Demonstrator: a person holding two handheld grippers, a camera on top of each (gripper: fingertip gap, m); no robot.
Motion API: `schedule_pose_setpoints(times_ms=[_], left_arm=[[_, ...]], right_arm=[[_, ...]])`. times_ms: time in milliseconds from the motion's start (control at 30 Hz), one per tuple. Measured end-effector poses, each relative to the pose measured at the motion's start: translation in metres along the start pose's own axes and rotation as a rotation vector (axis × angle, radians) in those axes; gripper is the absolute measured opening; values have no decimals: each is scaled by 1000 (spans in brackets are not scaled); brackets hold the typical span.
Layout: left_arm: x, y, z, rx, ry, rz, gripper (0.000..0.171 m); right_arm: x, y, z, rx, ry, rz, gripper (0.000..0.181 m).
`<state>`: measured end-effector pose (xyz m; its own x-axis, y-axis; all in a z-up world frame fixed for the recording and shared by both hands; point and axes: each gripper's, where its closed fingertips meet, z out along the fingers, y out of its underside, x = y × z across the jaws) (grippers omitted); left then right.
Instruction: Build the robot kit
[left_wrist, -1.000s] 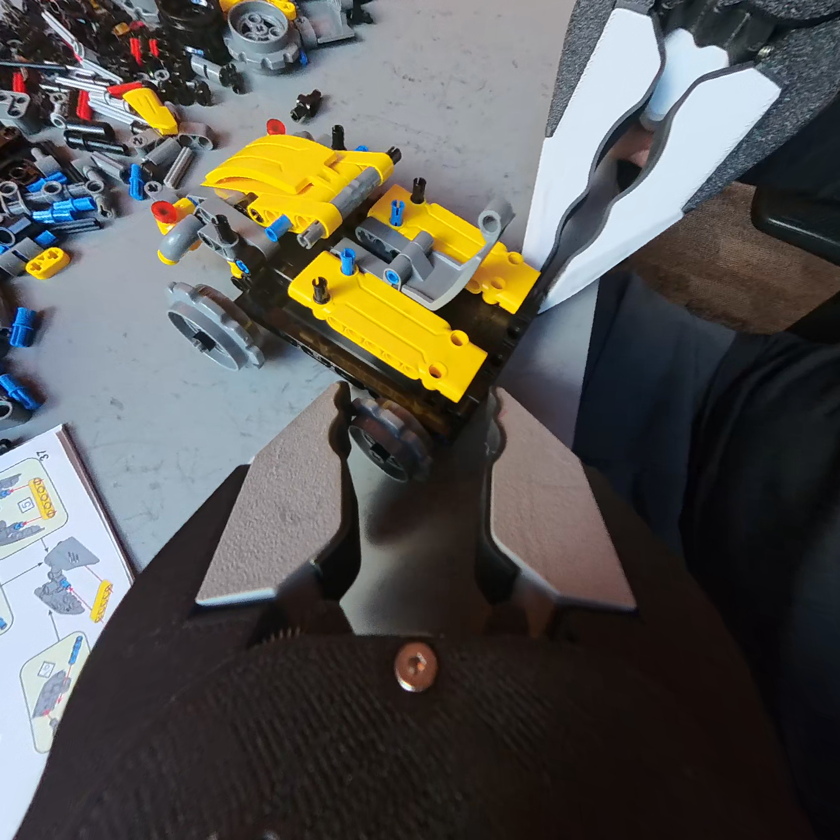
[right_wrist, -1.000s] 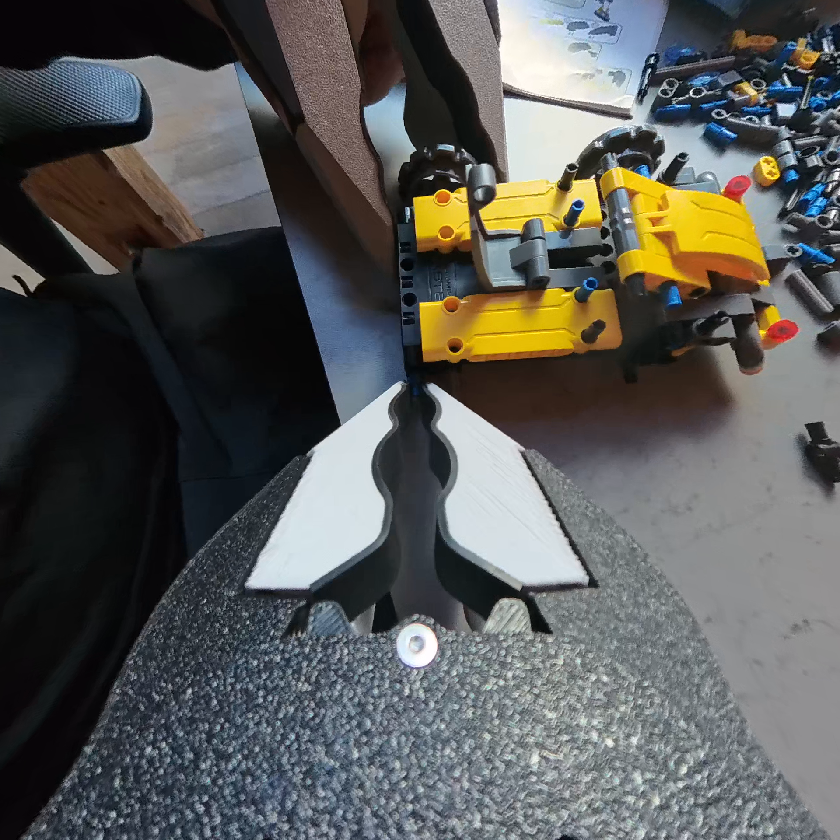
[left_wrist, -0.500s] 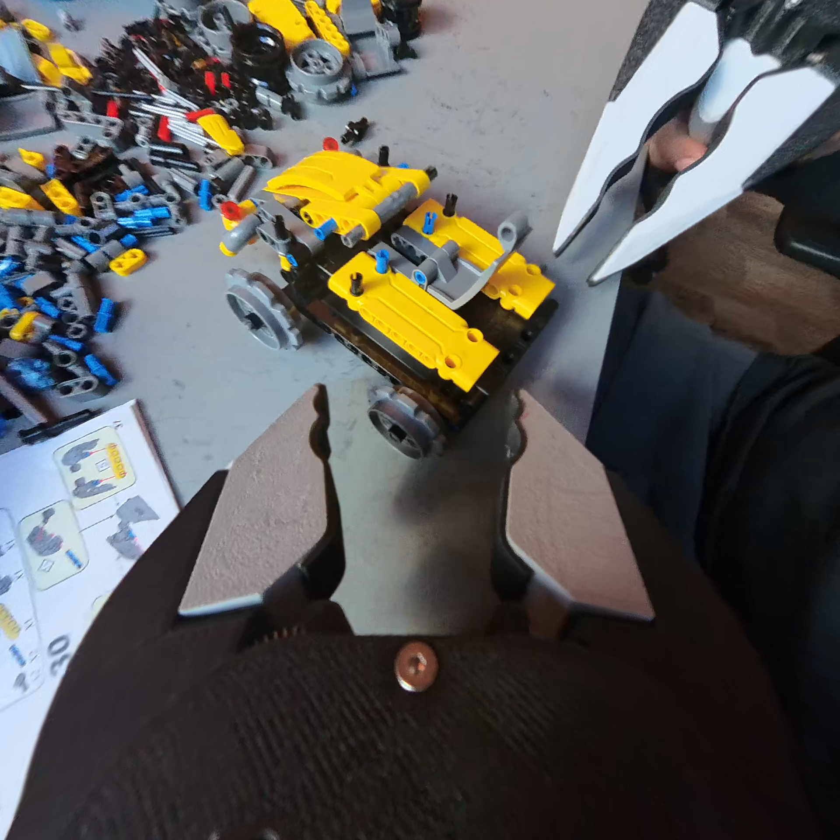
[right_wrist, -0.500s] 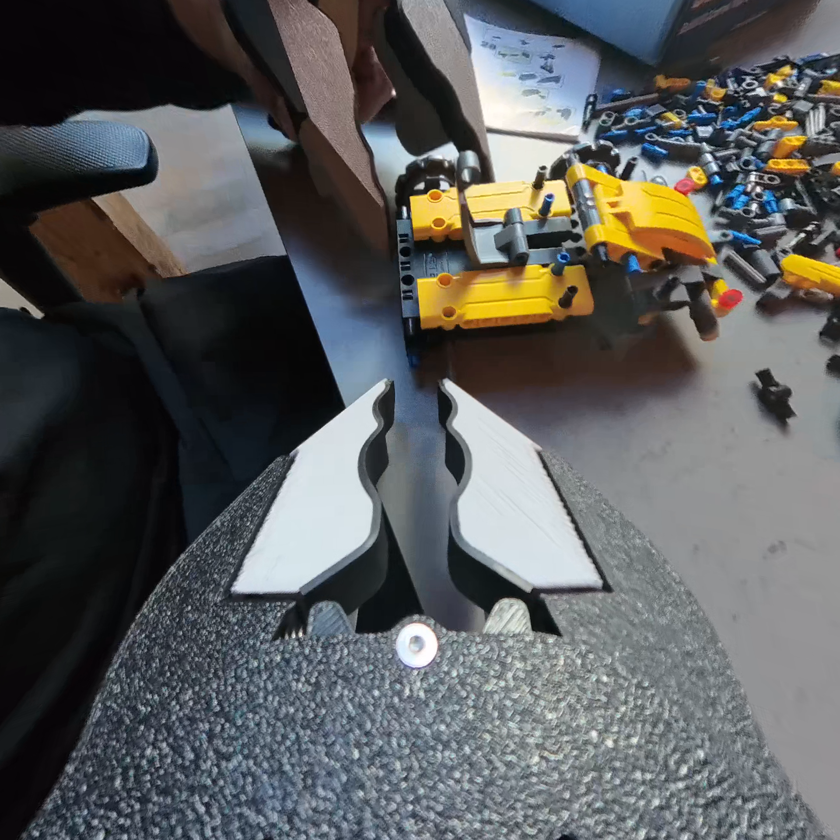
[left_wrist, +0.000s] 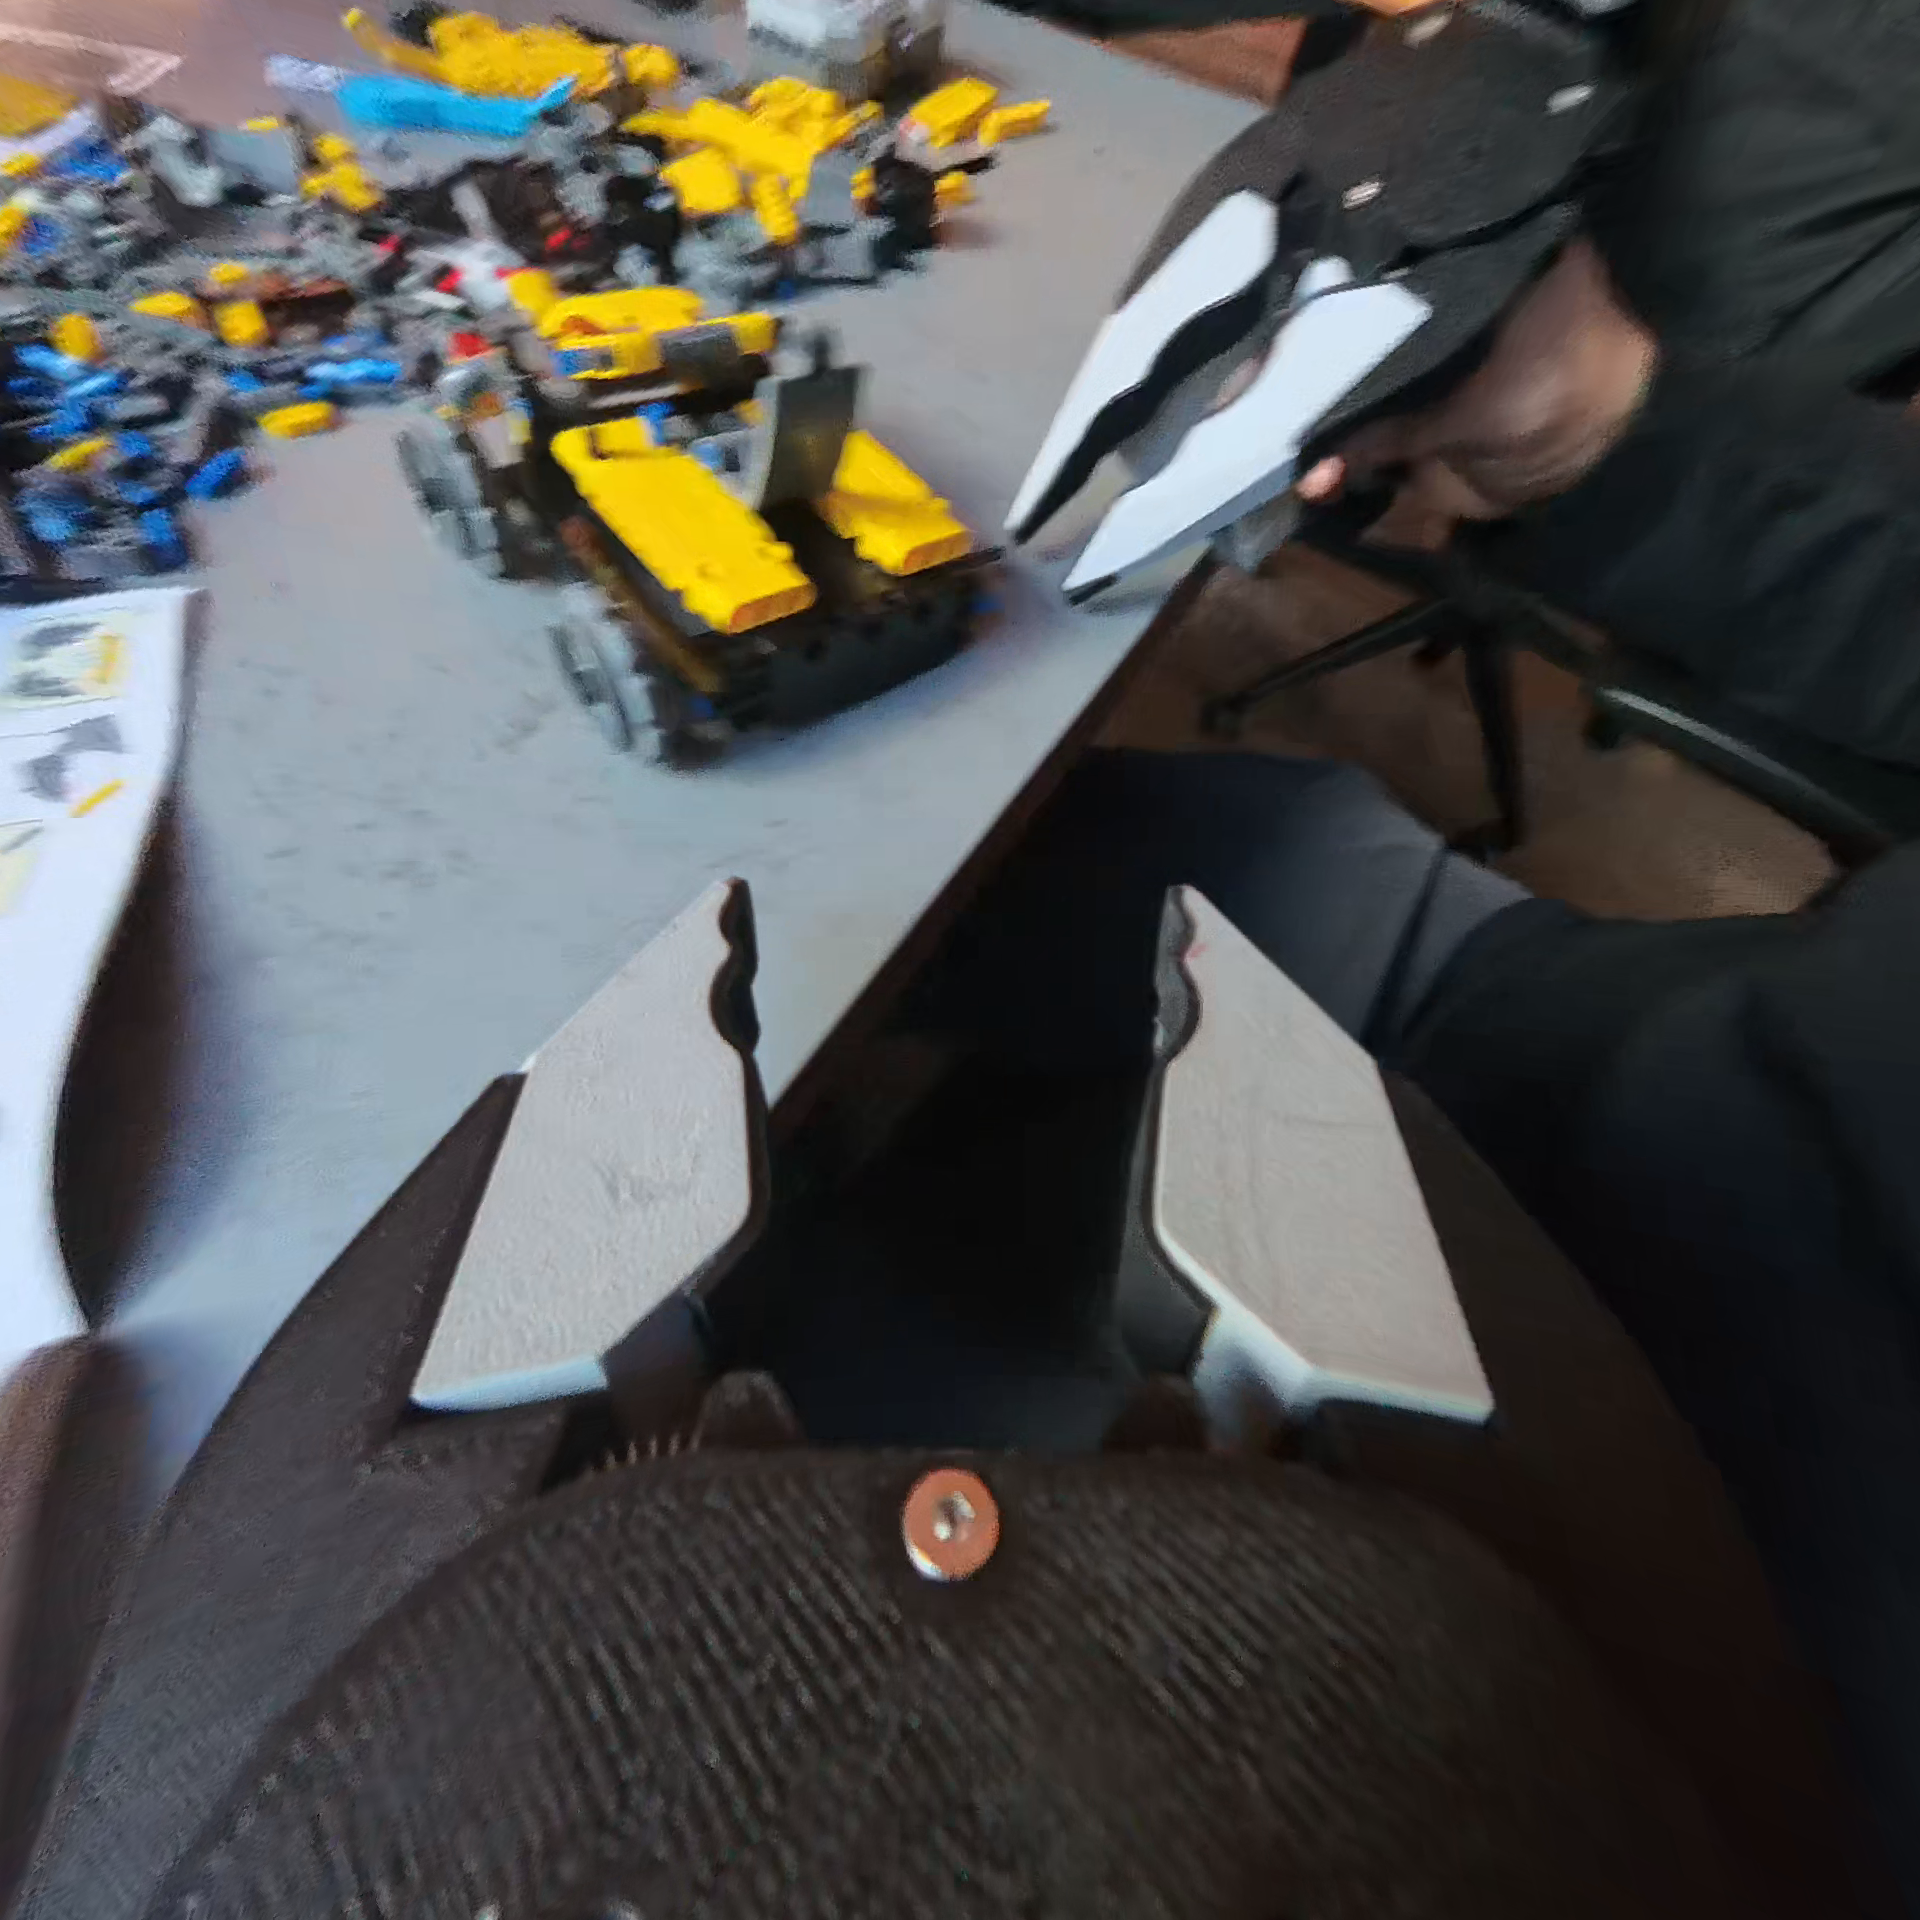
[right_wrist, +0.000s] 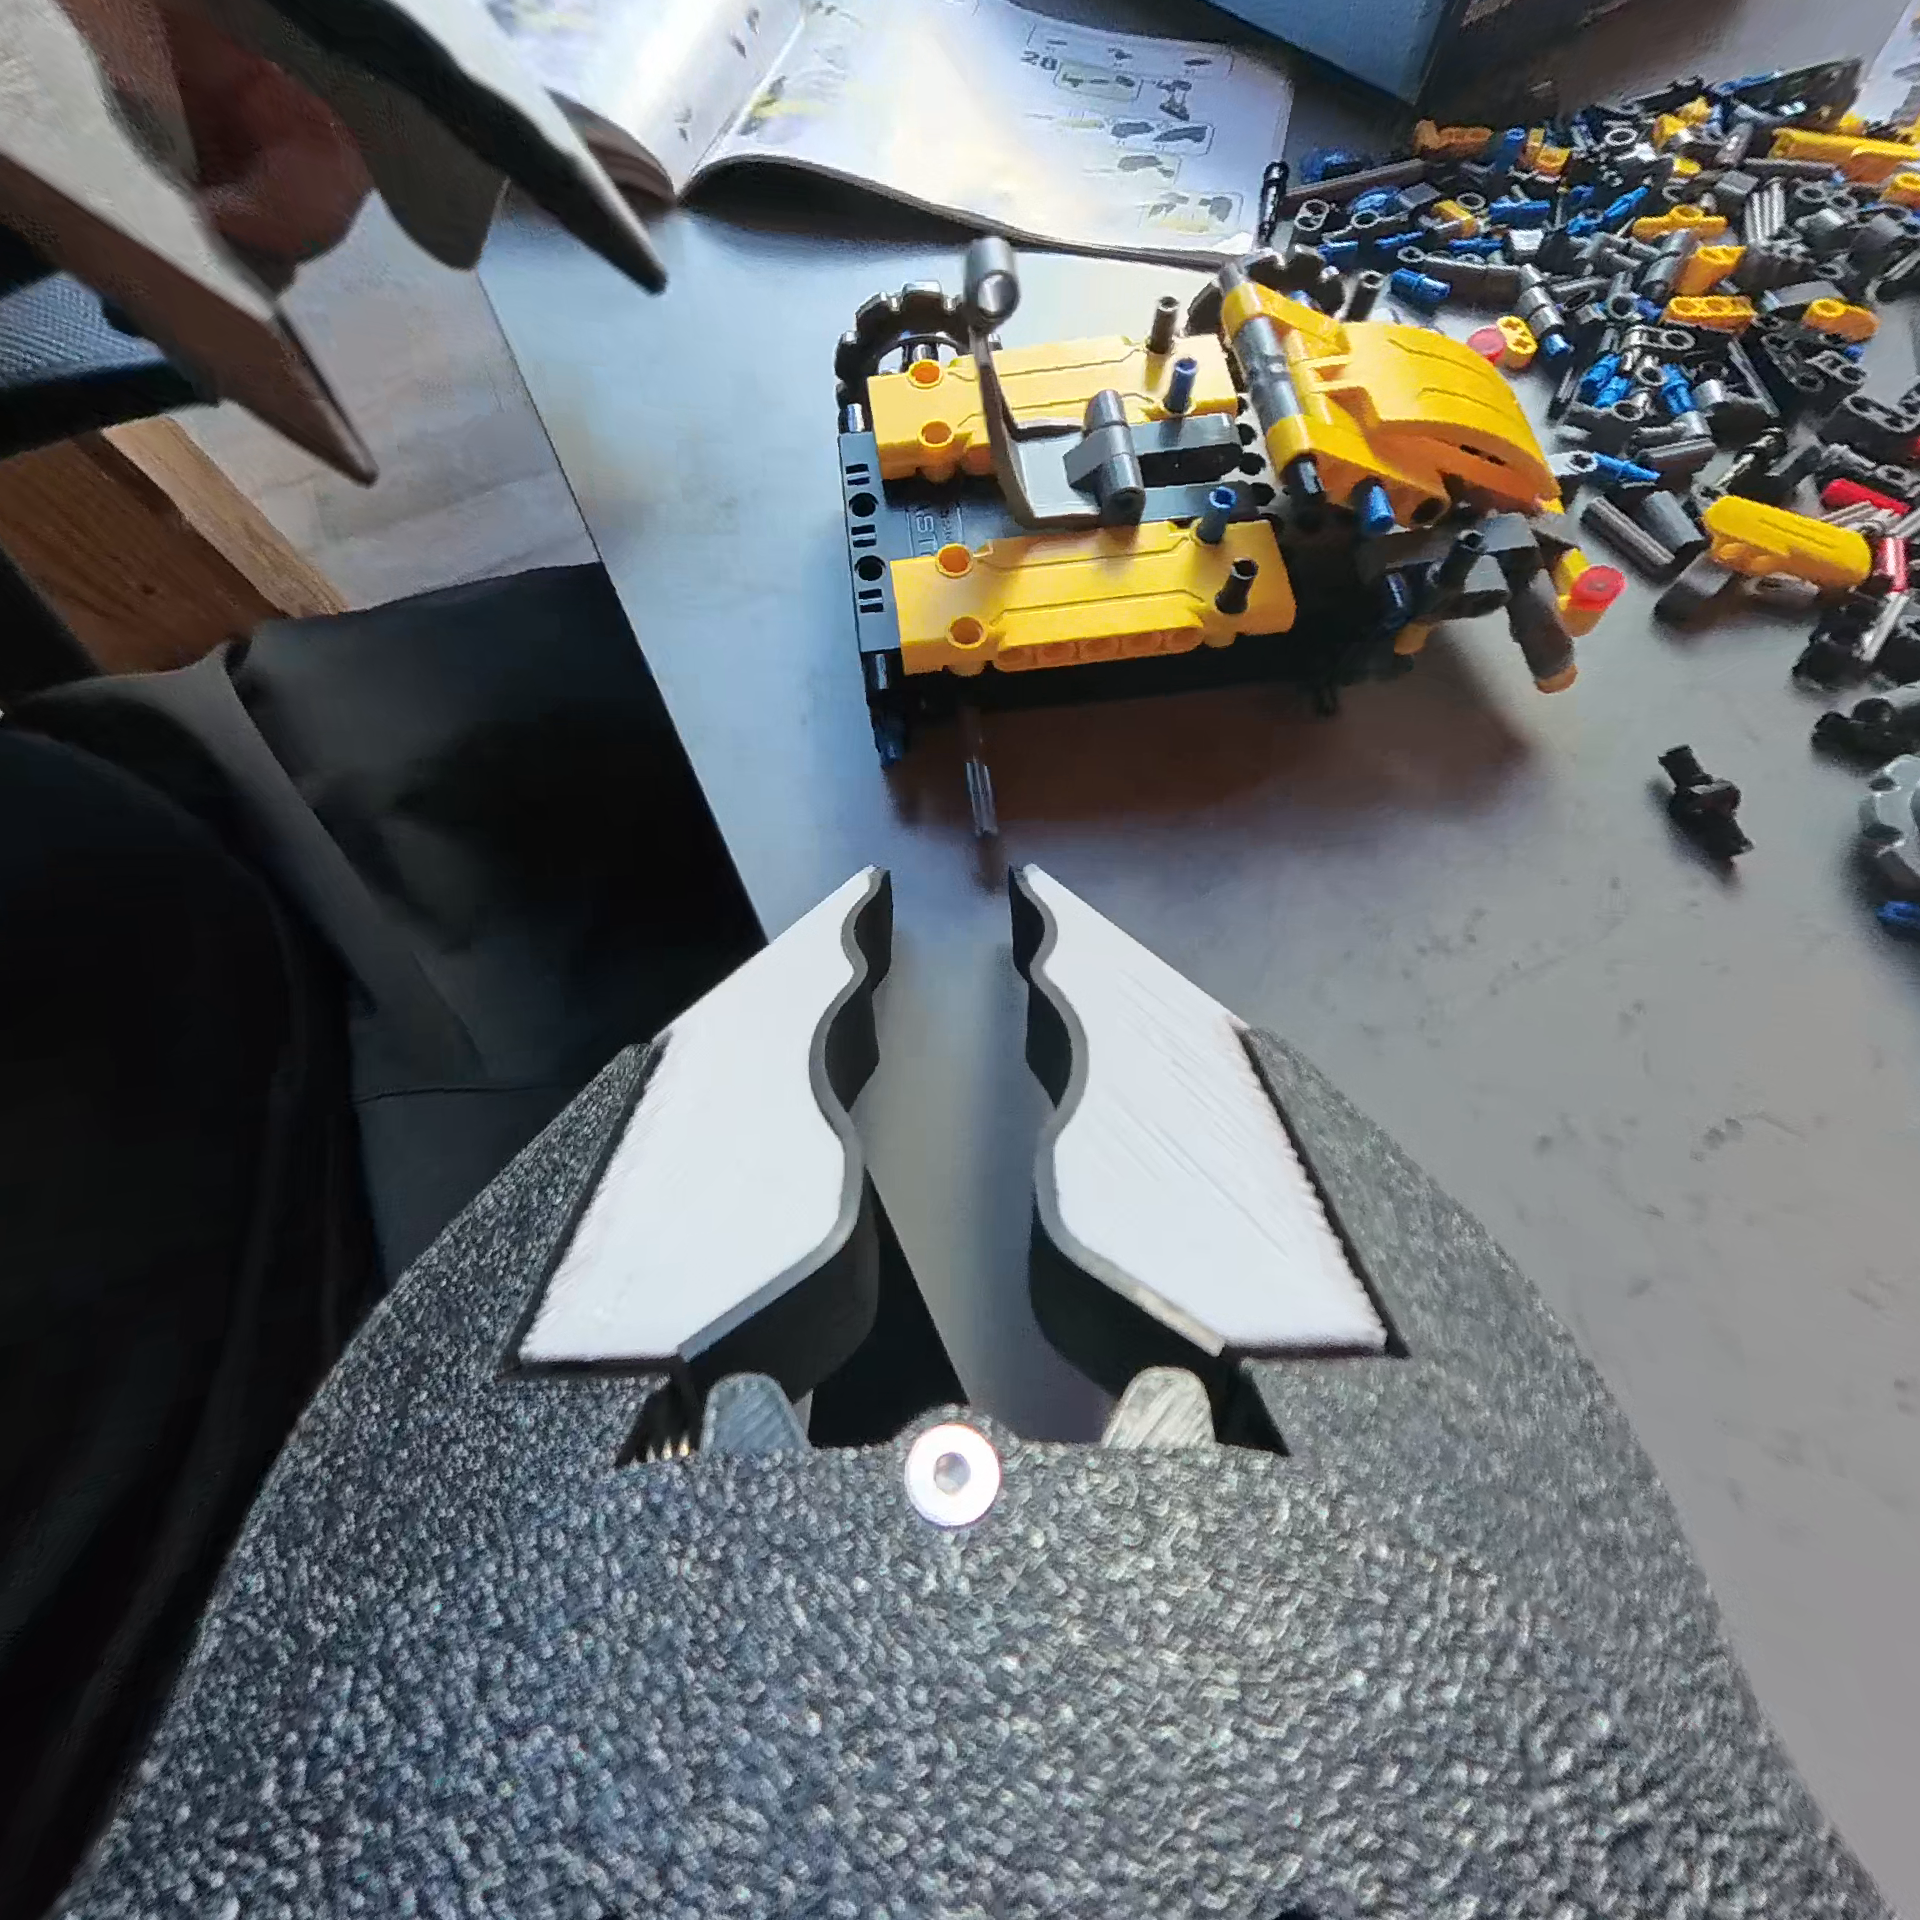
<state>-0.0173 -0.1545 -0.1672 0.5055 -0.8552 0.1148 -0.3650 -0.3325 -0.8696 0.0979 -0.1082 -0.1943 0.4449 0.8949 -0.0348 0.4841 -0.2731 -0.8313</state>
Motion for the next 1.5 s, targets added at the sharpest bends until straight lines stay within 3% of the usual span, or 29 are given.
schedule_pose_setpoints(times_ms=[100, 233, 600, 833, 967, 1133, 1500], left_arm=[[32, -1, 8, 104, 74, 61, 72], [57, 10, 12, 117, 156, 134, 72], [77, 23, 7, 120, 245, 195, 64], [67, 27, 16, 87, 237, 157, 62], [56, 25, 16, 96, 229, 95, 60], [55, 25, 15, 90, 256, 47, 60], [61, 26, 12, 89, 262, 72, 59]], right_arm=[[-3, 0, 0, 3, -27, -6, 23], [-4, -3, -3, 32, -56, 26, 22], [-5, -7, -5, 56, -108, 80, 22], [14, -43, -20, 225, -191, 228, 22], [14, -38, -11, 134, -216, 262, 25], [-4, -20, 11, -34, -230, 177, 25], [-32, -35, 38, -44, -294, 134, 19]])
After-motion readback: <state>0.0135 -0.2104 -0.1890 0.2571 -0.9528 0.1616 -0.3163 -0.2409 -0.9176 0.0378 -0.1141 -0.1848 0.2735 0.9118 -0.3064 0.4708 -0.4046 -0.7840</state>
